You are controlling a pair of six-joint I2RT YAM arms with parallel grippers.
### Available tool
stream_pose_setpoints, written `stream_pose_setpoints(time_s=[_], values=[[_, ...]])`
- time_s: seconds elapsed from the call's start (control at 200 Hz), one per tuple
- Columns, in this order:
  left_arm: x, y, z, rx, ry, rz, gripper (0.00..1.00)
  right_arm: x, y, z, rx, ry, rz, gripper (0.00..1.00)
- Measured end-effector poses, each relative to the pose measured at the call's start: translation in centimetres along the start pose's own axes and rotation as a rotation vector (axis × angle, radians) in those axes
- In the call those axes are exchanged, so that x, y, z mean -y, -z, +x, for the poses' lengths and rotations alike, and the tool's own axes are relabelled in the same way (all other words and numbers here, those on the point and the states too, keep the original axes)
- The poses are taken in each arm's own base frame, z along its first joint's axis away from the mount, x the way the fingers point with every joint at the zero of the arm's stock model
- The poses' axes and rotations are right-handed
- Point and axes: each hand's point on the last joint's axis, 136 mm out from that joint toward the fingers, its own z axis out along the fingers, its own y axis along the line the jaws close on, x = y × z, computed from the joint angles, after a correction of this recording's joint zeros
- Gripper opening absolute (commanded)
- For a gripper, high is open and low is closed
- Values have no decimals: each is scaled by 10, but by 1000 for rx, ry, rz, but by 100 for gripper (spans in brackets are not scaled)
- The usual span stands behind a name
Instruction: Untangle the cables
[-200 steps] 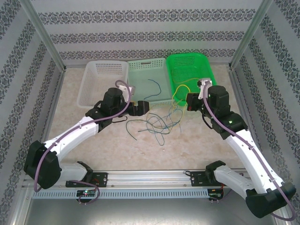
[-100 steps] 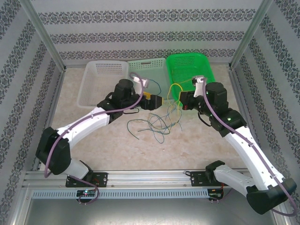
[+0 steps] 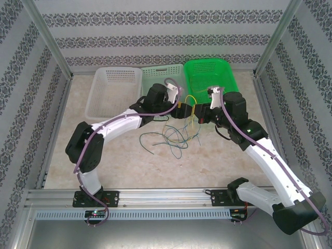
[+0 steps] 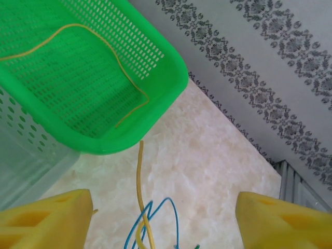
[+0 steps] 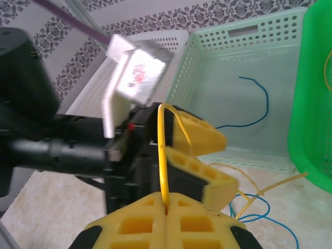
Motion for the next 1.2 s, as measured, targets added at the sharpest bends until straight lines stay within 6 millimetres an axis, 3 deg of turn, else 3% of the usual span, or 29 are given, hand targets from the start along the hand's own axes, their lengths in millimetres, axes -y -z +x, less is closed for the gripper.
stream_pose_setpoints(time_s=[0.1,0.205,0.45,0.59,0.884,1.204], values=[[-5,-7,2,-12,8,-13,18,-1,0,1,-4,0,-7,0],[-11,-5,3,-18,-3,-54,0,5,1,7,-24,-4,25,0],[-34,18,9,-62,-70,-246,0,60,2,57,-214,-29,288,0],[-33,33,9,-81,-133,-310,0,89,-3,84,-345,-25,423,0],[-31,38,45,-235,-234,-343,0,100,3,61,-335,31,537,0],[-41,41,59,-274,-239,-409,0,91,-6,66,-356,12,464,3]])
